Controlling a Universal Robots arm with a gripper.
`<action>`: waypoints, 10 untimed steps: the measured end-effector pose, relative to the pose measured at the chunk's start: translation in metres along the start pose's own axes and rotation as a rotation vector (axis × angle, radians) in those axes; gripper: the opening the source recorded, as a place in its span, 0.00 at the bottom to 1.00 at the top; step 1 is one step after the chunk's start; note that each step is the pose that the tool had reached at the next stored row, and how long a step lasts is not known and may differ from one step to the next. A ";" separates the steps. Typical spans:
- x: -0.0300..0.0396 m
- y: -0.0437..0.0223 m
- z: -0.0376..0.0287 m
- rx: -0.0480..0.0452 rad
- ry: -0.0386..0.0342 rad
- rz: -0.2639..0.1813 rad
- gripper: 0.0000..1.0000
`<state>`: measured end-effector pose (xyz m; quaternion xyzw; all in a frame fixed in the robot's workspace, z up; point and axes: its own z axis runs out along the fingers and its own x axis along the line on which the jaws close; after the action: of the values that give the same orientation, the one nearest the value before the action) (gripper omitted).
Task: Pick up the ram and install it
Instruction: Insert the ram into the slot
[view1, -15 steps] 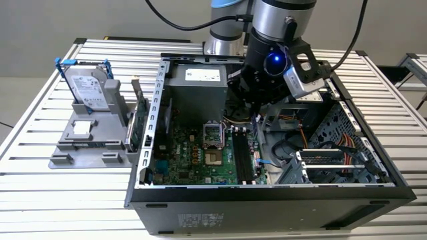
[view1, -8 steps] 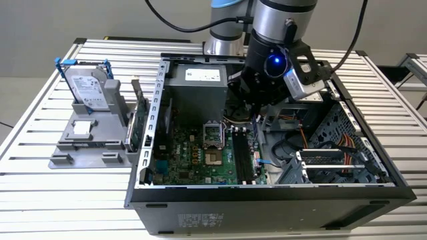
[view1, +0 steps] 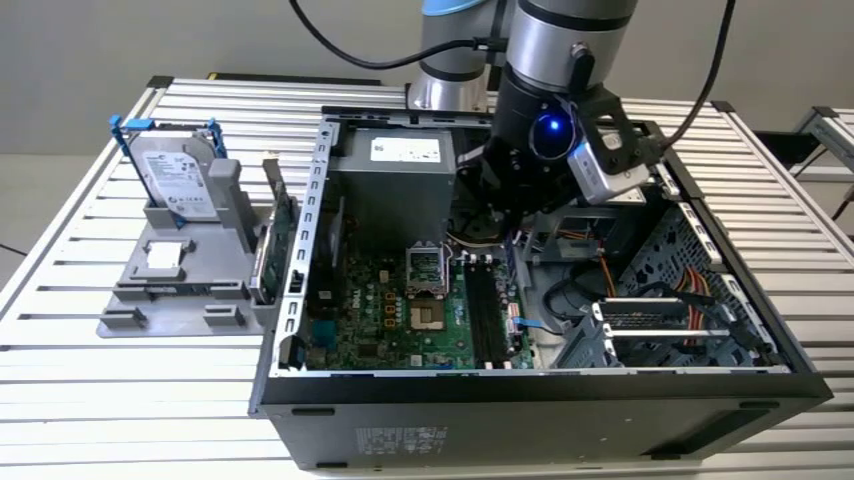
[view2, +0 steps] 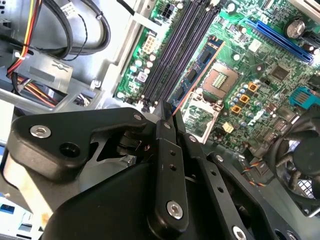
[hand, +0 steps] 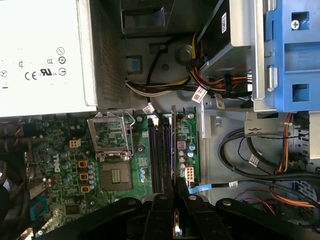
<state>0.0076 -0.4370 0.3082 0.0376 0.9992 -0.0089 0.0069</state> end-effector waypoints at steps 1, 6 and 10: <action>-0.0001 -0.0001 0.0005 0.0001 0.0000 0.000 0.00; -0.0007 -0.0005 0.0029 0.0005 0.0000 0.000 0.00; -0.0012 -0.0009 0.0051 0.0005 0.0000 0.000 0.00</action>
<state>0.0088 -0.4381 0.3032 0.0376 0.9992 -0.0091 0.0069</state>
